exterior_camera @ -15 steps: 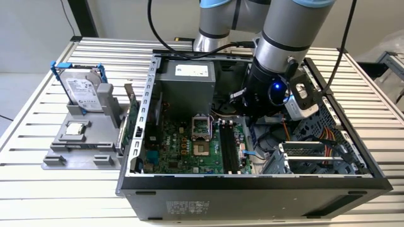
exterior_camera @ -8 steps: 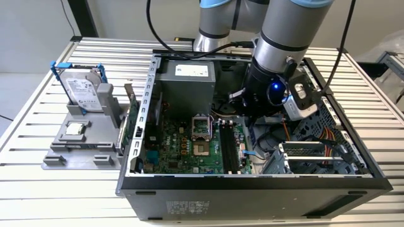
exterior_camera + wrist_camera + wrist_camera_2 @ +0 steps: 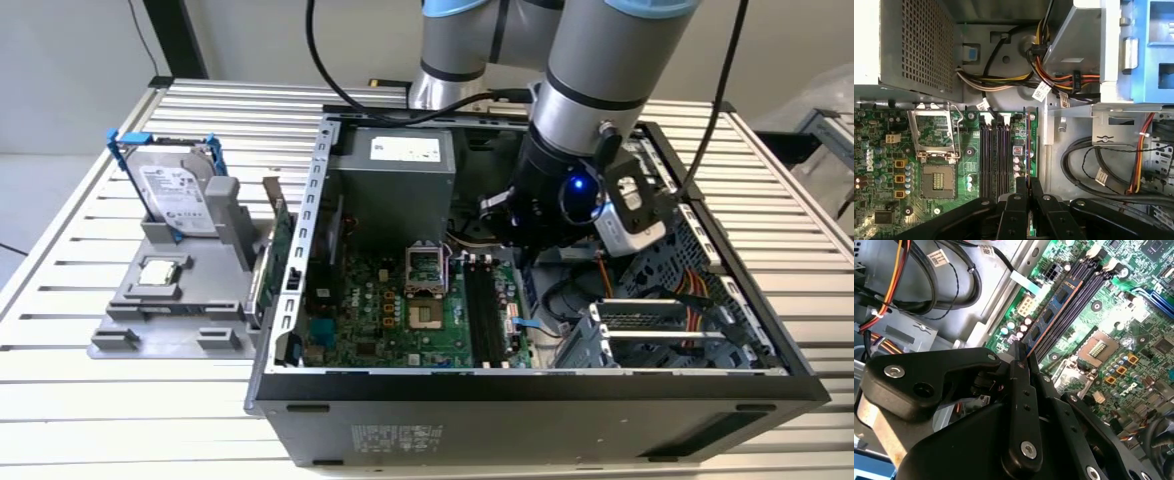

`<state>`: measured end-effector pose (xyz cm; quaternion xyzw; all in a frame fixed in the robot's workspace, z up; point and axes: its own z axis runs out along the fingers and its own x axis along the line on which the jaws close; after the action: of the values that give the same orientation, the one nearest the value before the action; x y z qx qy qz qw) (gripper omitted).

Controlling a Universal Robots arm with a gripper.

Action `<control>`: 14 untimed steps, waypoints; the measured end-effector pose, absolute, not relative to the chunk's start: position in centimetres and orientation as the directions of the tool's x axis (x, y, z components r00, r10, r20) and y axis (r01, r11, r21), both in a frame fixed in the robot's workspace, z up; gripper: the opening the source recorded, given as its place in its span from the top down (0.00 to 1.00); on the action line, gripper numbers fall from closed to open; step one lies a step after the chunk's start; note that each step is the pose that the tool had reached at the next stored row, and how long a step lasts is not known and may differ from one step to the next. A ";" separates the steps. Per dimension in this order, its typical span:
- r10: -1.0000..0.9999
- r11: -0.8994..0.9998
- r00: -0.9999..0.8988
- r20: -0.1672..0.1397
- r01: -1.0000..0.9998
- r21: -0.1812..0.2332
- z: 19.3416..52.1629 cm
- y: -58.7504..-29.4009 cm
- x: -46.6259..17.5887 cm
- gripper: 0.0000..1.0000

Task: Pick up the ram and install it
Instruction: 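Insert the ram into the slot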

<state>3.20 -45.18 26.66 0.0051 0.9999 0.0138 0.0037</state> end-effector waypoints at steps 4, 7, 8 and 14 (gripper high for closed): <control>0.010 1.000 -1.000 -0.007 0.010 0.028 26.5 -45.2 2.9 1.00; 0.010 1.000 -1.000 -0.007 0.010 0.028 26.3 -45.2 2.8 1.00; 0.010 1.000 -1.000 -0.007 0.010 0.027 26.2 -45.3 2.8 1.00; 0.010 1.000 -1.000 -0.007 0.010 0.028 25.8 -45.6 2.8 1.00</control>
<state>2.83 -45.65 25.83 0.0051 0.9999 0.0138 0.0037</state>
